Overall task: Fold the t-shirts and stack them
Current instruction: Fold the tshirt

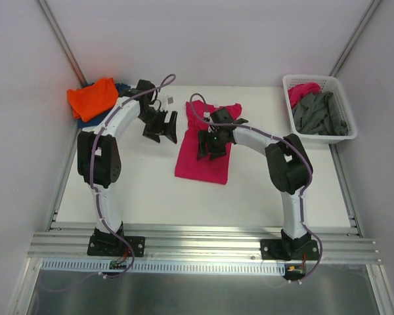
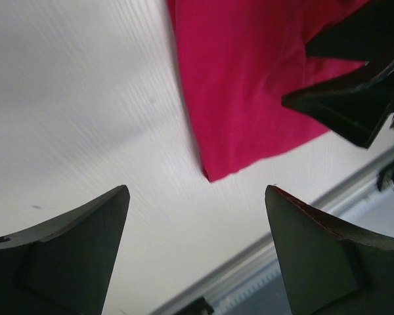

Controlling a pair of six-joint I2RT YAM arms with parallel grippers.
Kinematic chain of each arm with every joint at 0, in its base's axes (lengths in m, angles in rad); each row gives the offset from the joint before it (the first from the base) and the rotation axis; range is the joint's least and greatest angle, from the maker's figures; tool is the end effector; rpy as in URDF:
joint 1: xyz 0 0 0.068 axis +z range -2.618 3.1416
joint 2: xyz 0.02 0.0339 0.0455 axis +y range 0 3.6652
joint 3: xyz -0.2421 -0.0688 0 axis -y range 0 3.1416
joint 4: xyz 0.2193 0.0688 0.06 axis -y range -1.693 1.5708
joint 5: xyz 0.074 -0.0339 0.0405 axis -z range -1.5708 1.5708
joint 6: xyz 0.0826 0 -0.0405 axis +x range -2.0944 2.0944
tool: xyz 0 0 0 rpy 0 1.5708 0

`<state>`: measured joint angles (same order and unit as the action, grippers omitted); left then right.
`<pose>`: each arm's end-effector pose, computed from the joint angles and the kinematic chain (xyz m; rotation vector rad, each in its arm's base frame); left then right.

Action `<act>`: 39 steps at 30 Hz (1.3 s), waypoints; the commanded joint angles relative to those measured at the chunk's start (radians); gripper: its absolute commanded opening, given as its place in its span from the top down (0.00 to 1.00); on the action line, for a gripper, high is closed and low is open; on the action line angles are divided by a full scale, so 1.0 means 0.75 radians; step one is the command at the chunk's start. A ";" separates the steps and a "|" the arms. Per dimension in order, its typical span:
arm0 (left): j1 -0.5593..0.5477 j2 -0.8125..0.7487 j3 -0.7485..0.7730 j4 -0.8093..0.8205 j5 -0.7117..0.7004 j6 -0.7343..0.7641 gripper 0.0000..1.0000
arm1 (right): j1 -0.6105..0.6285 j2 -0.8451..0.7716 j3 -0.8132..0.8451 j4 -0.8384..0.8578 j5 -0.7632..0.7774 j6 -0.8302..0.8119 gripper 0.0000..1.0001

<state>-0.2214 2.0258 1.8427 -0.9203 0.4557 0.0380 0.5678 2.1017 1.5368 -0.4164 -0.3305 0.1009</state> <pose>0.4015 -0.1276 0.2178 0.4864 2.6016 -0.6678 0.3603 0.2616 0.1291 -0.7328 2.5103 0.6716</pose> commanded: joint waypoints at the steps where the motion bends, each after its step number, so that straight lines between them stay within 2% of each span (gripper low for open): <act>1: 0.007 -0.093 -0.231 -0.080 0.192 -0.049 0.14 | 0.026 -0.047 -0.110 -0.173 0.005 0.011 0.33; 4: 0.007 -0.138 -0.358 -0.080 0.266 -0.049 0.14 | 0.026 -0.102 -0.196 -0.181 0.017 0.000 0.32; 8: 0.007 -0.153 -0.365 -0.078 0.272 -0.089 0.14 | -0.010 -0.156 -0.268 -0.177 0.044 -0.020 0.32; 14: -0.009 -0.140 -0.350 -0.078 0.282 -0.100 0.14 | -0.068 -0.162 -0.241 -0.200 0.077 -0.075 0.31; 19: -0.034 -0.191 -0.428 -0.078 0.290 -0.100 0.14 | -0.074 -0.201 -0.219 -0.210 0.101 -0.096 0.30; 20: -0.042 -0.206 -0.450 -0.072 0.286 -0.102 0.12 | -0.064 -0.223 -0.218 -0.212 0.136 -0.100 0.28; 21: -0.054 -0.222 -0.499 -0.068 0.286 -0.104 0.09 | -0.056 -0.272 -0.223 -0.218 0.148 -0.102 0.18; 22: -0.061 -0.251 -0.520 -0.064 0.286 -0.110 0.01 | -0.045 -0.301 -0.225 -0.226 0.168 -0.100 0.11; 23: -0.067 -0.263 -0.544 -0.055 0.280 -0.114 0.01 | -0.031 -0.327 -0.229 -0.232 0.201 -0.096 0.01; 28: -0.104 -0.316 -0.616 0.016 0.274 -0.155 0.01 | 0.002 -0.519 -0.314 -0.214 0.218 -0.086 0.00; 36: -0.193 -0.331 -0.636 0.065 0.233 -0.210 0.01 | -0.006 -0.636 -0.429 -0.277 0.216 -0.075 0.02; 39: -0.249 -0.280 -0.604 0.076 0.235 -0.202 0.02 | -0.053 -0.699 -0.537 -0.263 0.175 -0.063 0.07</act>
<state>-0.3592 1.8305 1.3773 -0.8764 0.6323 -0.0978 0.5591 1.6478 1.1950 -0.5652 -0.1940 0.0437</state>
